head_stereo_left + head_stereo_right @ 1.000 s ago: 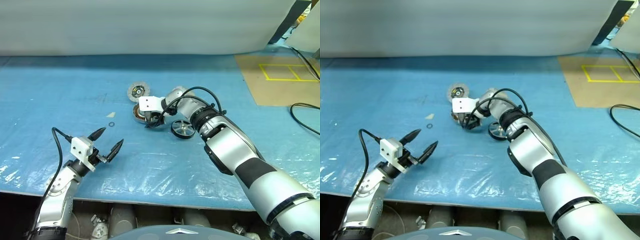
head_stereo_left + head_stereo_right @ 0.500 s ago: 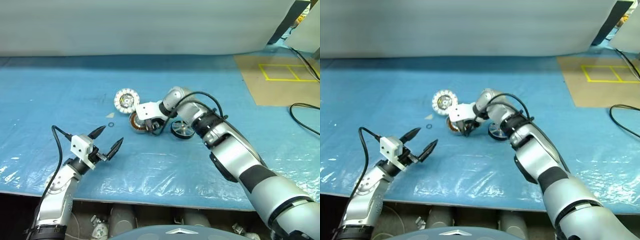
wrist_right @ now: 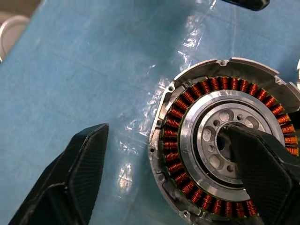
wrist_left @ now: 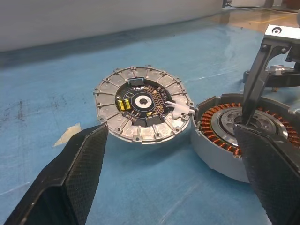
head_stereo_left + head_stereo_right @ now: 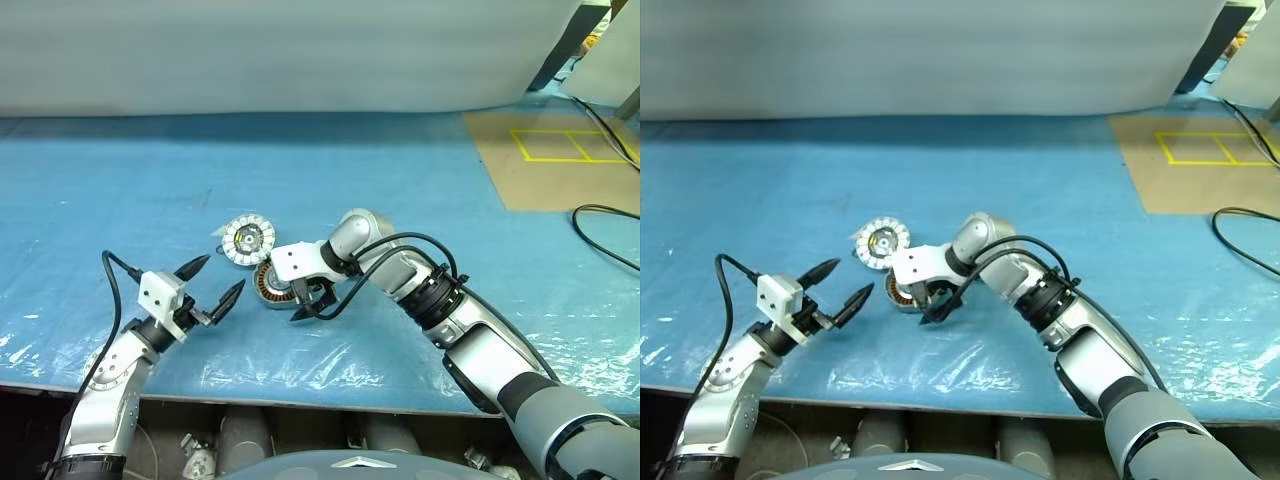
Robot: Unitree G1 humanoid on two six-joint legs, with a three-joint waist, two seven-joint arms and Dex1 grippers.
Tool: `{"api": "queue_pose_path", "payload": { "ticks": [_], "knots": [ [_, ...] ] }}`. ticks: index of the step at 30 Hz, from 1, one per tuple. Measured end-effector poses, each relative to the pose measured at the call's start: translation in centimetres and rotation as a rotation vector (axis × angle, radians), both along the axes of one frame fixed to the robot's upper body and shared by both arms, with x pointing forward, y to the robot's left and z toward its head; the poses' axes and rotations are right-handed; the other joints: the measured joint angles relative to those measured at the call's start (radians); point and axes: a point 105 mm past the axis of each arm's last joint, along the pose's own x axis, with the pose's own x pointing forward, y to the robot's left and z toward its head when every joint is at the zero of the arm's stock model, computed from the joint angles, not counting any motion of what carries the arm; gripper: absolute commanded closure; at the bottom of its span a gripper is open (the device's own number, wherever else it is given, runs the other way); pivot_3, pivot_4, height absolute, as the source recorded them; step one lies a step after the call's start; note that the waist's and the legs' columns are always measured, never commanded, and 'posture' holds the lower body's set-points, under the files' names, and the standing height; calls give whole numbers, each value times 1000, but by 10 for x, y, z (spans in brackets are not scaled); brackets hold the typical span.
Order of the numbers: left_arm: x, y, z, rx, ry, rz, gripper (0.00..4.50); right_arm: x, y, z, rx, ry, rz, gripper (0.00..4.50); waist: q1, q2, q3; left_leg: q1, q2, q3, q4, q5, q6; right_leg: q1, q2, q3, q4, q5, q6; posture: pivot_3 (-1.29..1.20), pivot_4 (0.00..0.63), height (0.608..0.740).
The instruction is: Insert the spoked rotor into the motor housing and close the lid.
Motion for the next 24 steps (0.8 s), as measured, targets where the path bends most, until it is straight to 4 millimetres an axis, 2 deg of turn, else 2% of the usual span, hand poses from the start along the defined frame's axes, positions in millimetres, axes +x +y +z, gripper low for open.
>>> {"api": "queue_pose_path", "payload": {
  "ticks": [4, 9, 12, 15, 20, 24],
  "knots": [
    [2, 0, 2, 13, -5, -16, 0, 7, -14, 17, 25, 35, -60, 418, 4, 0, 0, -4, 0, 0, 1, 1, -1, -1, 0, 0, -3, 0, 0, 0, 150, 740],
    [6, 5, 4, 44, -2, -38, 0, 10, -33, 60, 73, 8, -97, 418, 4, 0, 0, -4, -1, 0, -2, 1, 0, -2, 0, -1, -3, 3, 4, 0, 150, 740],
    [12, 14, 6, 55, -2, -28, 0, 13, -41, 80, 159, 3, -135, 418, 2, 0, 0, -3, 0, 0, -2, 1, 0, -2, 0, -1, -2, 3, 4, 0, 150, 740],
    [22, 26, 7, 68, 4, 26, 0, 25, -43, 96, 302, -58, -210, 418, 2, 0, 0, -3, -1, 0, -1, 1, -1, -2, 0, -1, -1, 3, 4, 0, 150, 740],
    [35, 41, -8, 77, 92, 117, 0, 41, -44, 94, 493, -68, -413, 418, 3, -1, 0, -3, -2, 0, 0, 1, -1, -2, 0, 0, -2, 2, 4, 0, 150, 740],
    [45, 43, -9, 91, 118, 127, 0, 42, -43, 114, 647, -75, -516, 418, 4, -1, 0, -4, -2, -1, 0, 1, -2, -2, 0, 0, -2, 3, 5, 0, 150, 740]
  ]
}}
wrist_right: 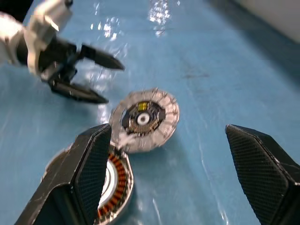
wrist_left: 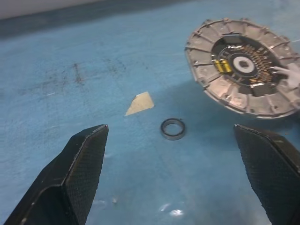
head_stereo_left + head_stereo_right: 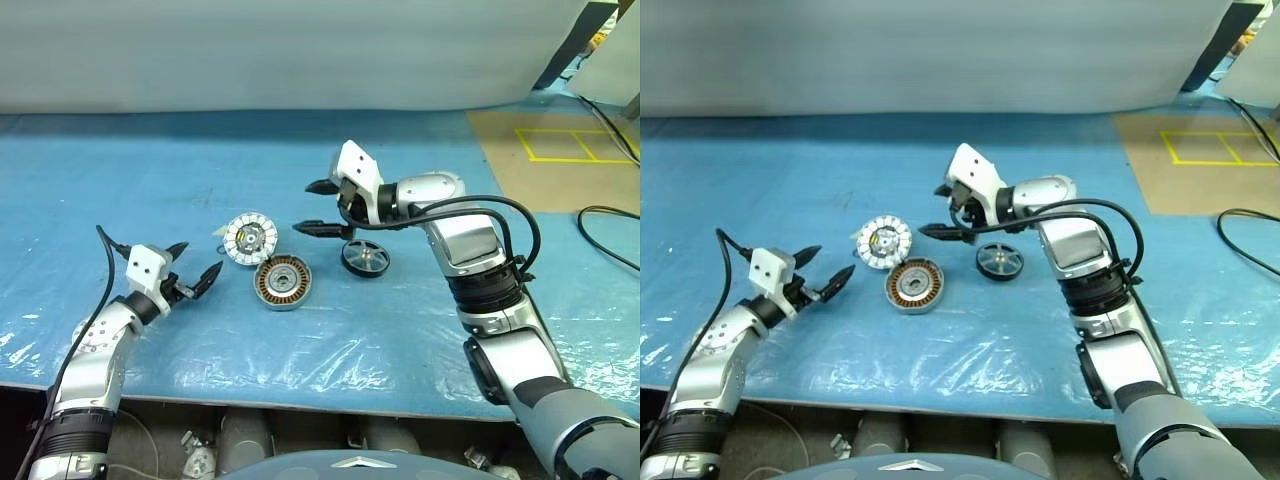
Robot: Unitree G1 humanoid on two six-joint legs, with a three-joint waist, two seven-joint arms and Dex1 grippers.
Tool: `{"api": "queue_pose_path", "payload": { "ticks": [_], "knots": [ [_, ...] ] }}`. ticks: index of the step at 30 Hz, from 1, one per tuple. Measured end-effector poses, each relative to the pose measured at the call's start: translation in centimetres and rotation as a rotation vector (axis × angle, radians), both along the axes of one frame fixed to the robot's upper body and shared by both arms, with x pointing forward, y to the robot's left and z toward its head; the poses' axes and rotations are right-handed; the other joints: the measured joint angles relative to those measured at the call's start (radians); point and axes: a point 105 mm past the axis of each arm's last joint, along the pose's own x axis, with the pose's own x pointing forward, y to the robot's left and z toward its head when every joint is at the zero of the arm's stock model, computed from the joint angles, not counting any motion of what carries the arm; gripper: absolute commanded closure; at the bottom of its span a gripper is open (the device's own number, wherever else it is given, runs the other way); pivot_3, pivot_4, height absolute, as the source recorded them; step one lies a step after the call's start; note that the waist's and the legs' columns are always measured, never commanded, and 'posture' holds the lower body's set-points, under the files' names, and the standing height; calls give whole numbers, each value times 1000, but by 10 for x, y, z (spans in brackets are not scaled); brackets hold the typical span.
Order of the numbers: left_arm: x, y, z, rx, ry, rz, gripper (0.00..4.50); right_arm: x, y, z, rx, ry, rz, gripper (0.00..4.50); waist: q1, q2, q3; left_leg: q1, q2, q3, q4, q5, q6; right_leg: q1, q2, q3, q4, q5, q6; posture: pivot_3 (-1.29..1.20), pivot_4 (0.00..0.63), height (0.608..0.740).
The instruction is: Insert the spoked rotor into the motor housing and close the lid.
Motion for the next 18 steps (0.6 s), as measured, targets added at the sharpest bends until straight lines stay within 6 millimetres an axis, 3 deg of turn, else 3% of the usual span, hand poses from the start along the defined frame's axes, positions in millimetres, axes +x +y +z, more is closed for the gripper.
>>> {"api": "queue_pose_path", "payload": {
  "ticks": [5, 9, 13, 18],
  "knots": [
    [5, 1, -9, 24, 54, -22, 0, 5, -21, 5, 49, 2, -112, 418, 2, 0, 0, 0, -1, 0, -1, 0, 0, 0, 0, 0, -1, 0, 1, 0, 150, 740],
    [9, -4, -19, 28, 109, -47, 0, 9, -45, -8, 62, 46, -205, 418, 6, 0, 0, 0, -1, -1, -1, 0, 0, 1, 0, 0, -1, 1, 1, 0, 150, 740],
    [18, -9, -17, 19, 110, -72, 0, 11, -74, -30, 115, 94, -335, 418, 8, 0, 0, 0, -1, -1, -1, 0, 0, 1, -1, 0, -1, 1, 1, 0, 150, 740],
    [27, -26, -8, -7, 73, -148, 0, -10, -81, -57, 137, 151, -326, 418, 9, 0, 0, 0, -1, -1, -2, 0, 0, 1, -1, 0, -2, 1, 1, 0, 150, 740]
  ]
}}
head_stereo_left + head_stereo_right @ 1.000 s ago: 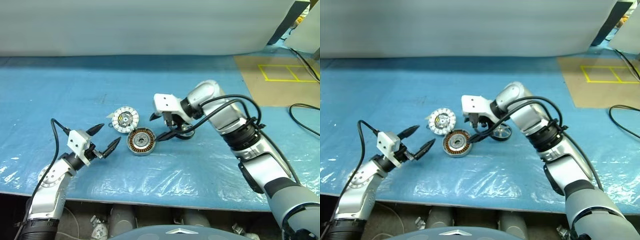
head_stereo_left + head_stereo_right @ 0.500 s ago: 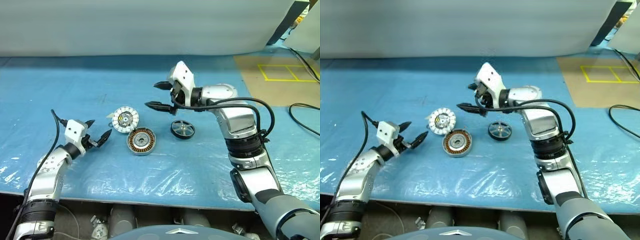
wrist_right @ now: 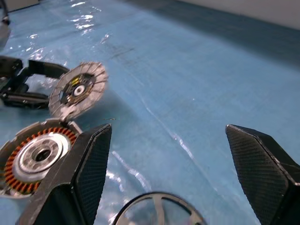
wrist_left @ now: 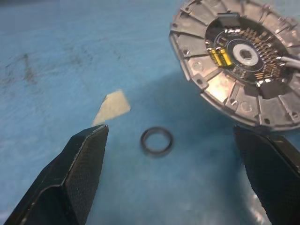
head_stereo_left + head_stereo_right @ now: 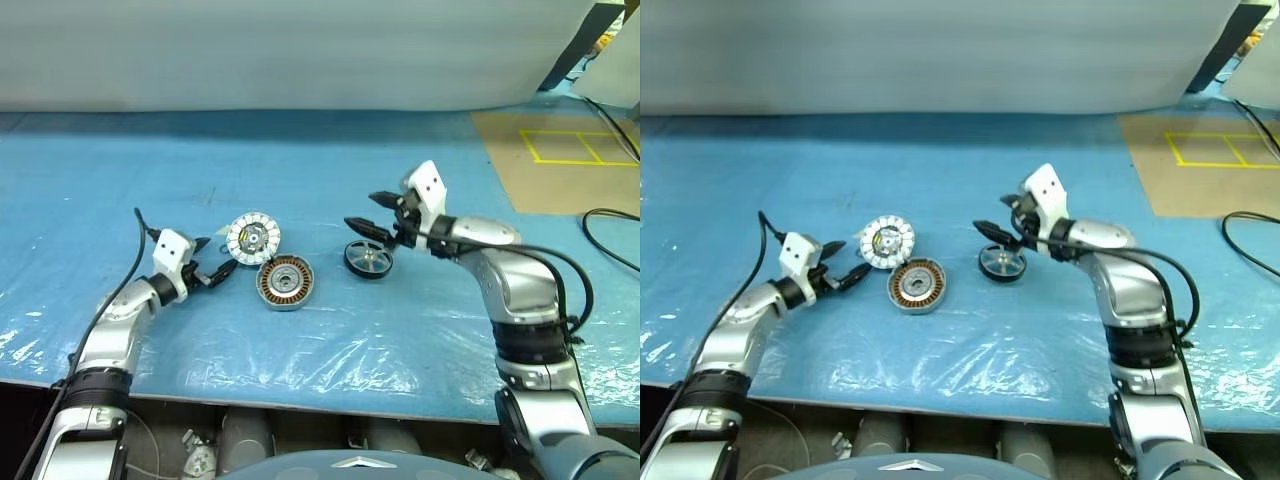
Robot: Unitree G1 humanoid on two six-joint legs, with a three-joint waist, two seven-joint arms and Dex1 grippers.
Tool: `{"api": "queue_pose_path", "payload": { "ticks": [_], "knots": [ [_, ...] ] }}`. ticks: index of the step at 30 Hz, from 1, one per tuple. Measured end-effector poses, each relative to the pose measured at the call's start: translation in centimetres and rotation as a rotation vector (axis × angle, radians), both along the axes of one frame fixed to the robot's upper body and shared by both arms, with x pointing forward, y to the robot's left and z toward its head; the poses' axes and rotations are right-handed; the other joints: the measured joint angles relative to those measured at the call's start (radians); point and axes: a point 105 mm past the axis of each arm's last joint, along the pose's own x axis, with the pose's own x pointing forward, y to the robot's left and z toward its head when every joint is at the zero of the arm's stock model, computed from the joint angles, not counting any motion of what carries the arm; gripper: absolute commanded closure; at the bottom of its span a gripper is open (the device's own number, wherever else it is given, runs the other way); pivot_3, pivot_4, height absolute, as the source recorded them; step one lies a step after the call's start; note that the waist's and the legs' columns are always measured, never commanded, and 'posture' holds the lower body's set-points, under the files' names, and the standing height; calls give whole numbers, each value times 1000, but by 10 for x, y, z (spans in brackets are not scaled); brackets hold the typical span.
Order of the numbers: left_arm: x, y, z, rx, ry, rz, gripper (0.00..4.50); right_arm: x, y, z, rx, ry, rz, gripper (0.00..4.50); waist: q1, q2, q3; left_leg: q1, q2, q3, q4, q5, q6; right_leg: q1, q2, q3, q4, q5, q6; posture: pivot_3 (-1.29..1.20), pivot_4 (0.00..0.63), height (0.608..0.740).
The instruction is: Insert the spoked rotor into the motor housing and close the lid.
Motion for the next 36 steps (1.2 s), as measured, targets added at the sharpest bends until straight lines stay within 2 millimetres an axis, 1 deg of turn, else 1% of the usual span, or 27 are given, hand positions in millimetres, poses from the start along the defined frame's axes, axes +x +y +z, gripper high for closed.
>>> {"api": "queue_pose_path", "payload": {
  "ticks": [2, 5, 11, 15, 20, 23, 27, 32, 36],
  "knots": [
    [2, -7, 1, -10, -7, -35, 0, -11, 0, -13, -10, 24, 36, 418, 0, 0, 0, 0, 0, 0, 0, 0, 0, 0, 0, 0, 0, 0, 0, 0, 150, 740],
    [1, -8, 0, -10, -8, -52, 0, -23, -3, -30, -77, 22, 80, 418, -3, 0, 0, 0, 0, 0, 0, 0, 0, 0, 0, 0, -1, 0, 0, 0, 150, 740],
    [-2, -11, 7, 0, -24, -55, 0, -40, 3, -44, -147, -47, 185, 418, -4, 0, 0, 0, 0, 0, 0, 0, 0, 0, -1, 0, -1, 0, 0, 0, 150, 740],
    [-6, -10, 13, -13, -53, -42, 0, -44, 10, -42, -112, -66, 221, 418, -7, 0, 0, 0, 0, 0, 0, 0, 0, 0, 0, 0, -1, -1, -2, 0, 150, 740],
    [-11, -3, 5, -15, -31, -3, 0, -46, 16, -41, -92, -81, 241, 418, -6, 0, 0, -1, 0, 0, 0, 0, 0, 0, 0, 0, -2, -2, -3, 0, 150, 740],
    [-10, -1, 4, -13, -30, 25, 0, -44, 17, -38, -89, -89, 246, 418, -6, 0, 0, 0, 0, 0, 0, 0, 0, 0, 0, 0, -2, -2, -3, 0, 150, 740],
    [-9, 2, -3, -3, -3, 46, 0, -43, 17, -33, -88, -98, 250, 418, -6, 0, 0, 0, 0, 0, 0, 0, 0, 0, 0, 0, -2, -2, -3, 0, 150, 740],
    [-4, 3, -13, -11, 25, 64, 0, -45, 18, -36, -97, -85, 276, 418, -6, 0, 0, -1, 0, -1, 0, 0, 0, 0, 0, 0, -2, -1, -1, 0, 150, 740],
    [1, 2, -14, -21, 12, 59, 0, -47, 20, -37, -99, -76, 288, 418, -5, 0, 0, 0, 0, -1, 0, 0, 0, 0, -1, 0, -2, 0, 0, 0, 150, 740]
  ]
}}
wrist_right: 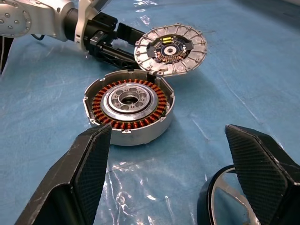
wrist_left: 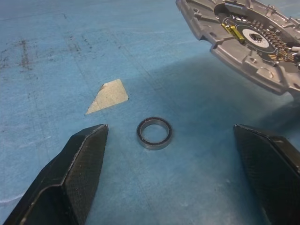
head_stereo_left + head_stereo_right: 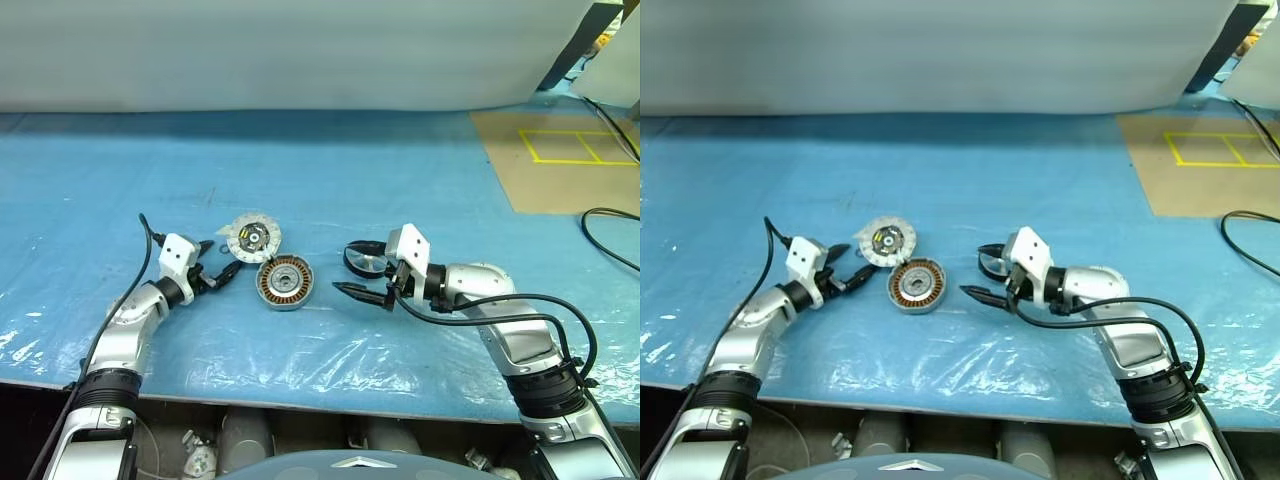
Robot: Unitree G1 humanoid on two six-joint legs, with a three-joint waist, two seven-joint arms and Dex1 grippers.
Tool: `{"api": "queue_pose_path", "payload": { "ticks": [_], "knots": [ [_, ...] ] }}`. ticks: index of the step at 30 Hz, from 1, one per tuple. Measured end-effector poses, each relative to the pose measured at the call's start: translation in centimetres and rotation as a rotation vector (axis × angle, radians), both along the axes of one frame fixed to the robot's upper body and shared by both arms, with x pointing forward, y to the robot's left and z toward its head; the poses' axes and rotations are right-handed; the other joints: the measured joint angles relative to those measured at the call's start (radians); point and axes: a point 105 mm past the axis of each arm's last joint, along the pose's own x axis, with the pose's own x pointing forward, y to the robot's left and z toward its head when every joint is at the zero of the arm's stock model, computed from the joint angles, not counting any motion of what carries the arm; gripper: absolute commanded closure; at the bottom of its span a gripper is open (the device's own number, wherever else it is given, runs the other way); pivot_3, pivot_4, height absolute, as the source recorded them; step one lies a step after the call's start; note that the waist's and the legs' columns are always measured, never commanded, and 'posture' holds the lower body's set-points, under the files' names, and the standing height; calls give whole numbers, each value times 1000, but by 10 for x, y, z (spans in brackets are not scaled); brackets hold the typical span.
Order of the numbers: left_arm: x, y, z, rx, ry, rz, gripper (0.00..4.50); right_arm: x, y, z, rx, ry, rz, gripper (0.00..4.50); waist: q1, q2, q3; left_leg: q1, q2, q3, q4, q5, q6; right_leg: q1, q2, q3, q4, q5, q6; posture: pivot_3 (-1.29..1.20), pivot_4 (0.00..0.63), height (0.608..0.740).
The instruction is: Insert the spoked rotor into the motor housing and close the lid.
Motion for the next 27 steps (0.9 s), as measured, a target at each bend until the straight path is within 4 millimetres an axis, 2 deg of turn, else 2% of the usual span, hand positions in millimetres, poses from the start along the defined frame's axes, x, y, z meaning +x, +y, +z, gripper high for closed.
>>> {"api": "queue_pose_path", "payload": {
  "ticks": [5, 7, 10, 16, 18, 24, 27],
  "knots": [
    [4, -1, -1, -7, -12, 0, 0, 0, 0, 0, 4, 11, 2, 418, 1, 0, 0, 1, 0, 0, 0, 0, 0, 1, 0, 0, 0, -1, -1, 0, 150, 740],
    [4, 0, -2, -7, -14, 0, 382, 0, 0, 0, 4, 11, 2, 375, 1, 0, 0, 1, 0, 0, 0, 0, 0, 1, 0, 0, 0, -1, -2, 0, 150, 740],
    [5, 0, -3, -7, -15, -2, 1243, 0, 1, 0, 4, 11, 4, 375, 1, 1, 0, 1, 0, 0, 0, 0, 0, 2, 0, 0, 0, -2, -3, 0, 150, 740],
    [5, 5, -6, -4, -23, -2, 3408, 0, 2, 0, 3, 8, 8, 375, 0, 2, -1, 1, -1, 0, 0, 0, 0, 3, 0, 2, 0, -2, -3, 0, 150, 740],
    [5, 5, -7, -4, -26, -2, 3857, 0, 2, 2, 3, 3, 10, 375, -1, 2, -1, 2, -1, 0, -1, 0, 0, 4, 0, 2, 0, -2, -3, 0, 150, 740],
    [-1, 10, -5, -12, -42, -2, 3855, 4, 2, 2, 3, 2, 10, 375, -7, 2, -1, 2, -1, 0, -4, 0, 0, 3, 1, 4, -2, -2, -3, 0, 150, 740],
    [-15, 19, -3, -51, -51, 5, 3855, 3, 2, 3, 17, 8, 15, 375, -12, 1, -1, 1, -1, 1, -6, 0, 0, 0, 1, 4, -4, -2, -2, 0, 150, 740]
  ]
}}
